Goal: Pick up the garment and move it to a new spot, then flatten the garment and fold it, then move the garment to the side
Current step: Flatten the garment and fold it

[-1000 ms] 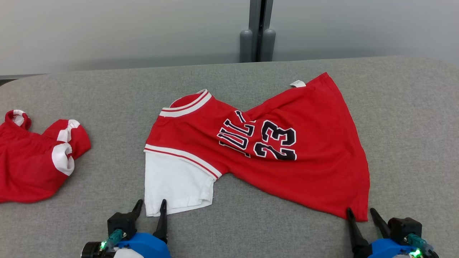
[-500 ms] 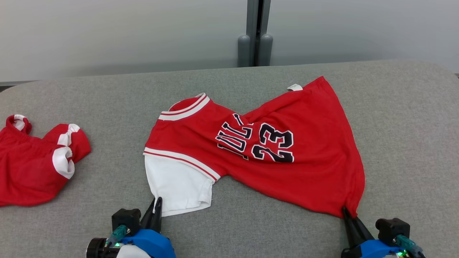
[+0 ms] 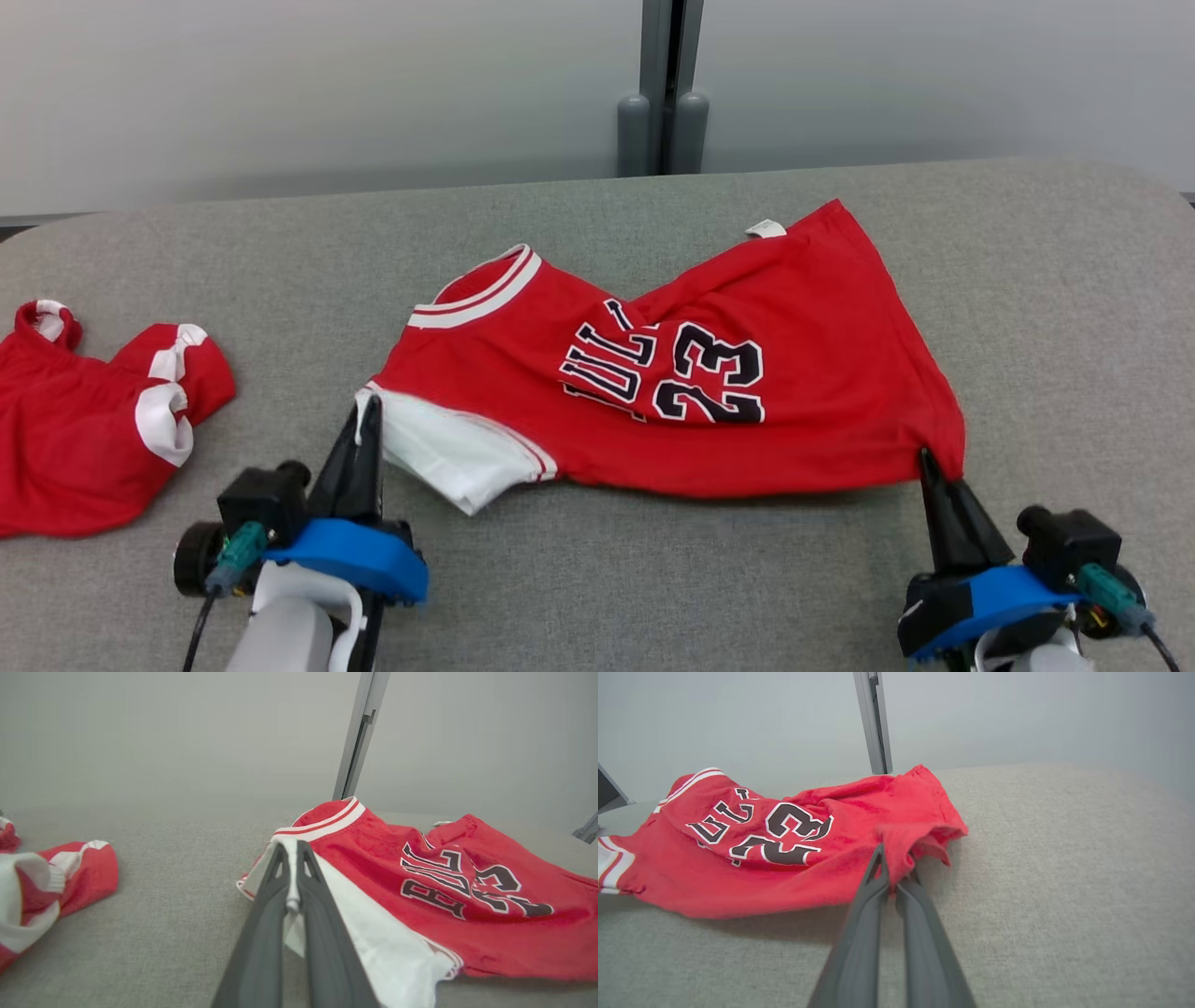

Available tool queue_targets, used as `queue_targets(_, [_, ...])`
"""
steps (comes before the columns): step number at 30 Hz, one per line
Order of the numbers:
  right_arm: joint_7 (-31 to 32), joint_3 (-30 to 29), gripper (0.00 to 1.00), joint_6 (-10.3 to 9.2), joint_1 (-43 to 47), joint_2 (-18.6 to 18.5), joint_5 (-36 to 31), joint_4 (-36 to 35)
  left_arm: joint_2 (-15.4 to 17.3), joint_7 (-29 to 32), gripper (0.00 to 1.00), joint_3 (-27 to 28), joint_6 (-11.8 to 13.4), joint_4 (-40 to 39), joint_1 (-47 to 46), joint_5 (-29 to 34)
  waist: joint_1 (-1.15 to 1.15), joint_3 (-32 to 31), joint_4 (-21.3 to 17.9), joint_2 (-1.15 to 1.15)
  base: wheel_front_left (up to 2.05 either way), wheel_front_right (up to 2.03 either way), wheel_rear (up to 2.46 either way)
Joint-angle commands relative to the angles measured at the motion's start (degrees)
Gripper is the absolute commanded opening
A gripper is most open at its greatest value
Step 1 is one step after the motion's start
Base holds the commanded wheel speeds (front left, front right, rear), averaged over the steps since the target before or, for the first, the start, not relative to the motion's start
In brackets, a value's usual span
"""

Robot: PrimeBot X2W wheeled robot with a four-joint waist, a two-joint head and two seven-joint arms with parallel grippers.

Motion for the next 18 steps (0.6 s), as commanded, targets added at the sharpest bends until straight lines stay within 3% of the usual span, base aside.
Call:
queue_targets(1, [-0.1, 0.0, 0.00, 0.03, -2.0, -0.4, -0.1, -1.3, 0.5, 0.0, 0.00, 0.2, -0.2, -1.1, -2.5, 0.3, 0.00, 0.6, 0.0, 0.00, 0.00, 0.00, 0.00])
queue_targets(8, [2.2, 2.1, 0.00, 0.03, -14.3, -2.6, 0.5, -4.8, 3.0, 2.0, 0.00, -1.5, -0.4, -2.8, -15.3, 0.2, 0.00, 5.8, -0.6, 0.00, 0.00, 0.00, 0.00])
queue_targets(18, [5.3, 3.6, 0.00, 0.03, -46.0, -5.8, 3.5, -0.3, 8.7, 6.6, 0.00, -2.7, -0.4, -0.9, -45.6, -1.8, 0.00, 18.5, -1.6, 0.00, 0.00, 0.00, 0.00])
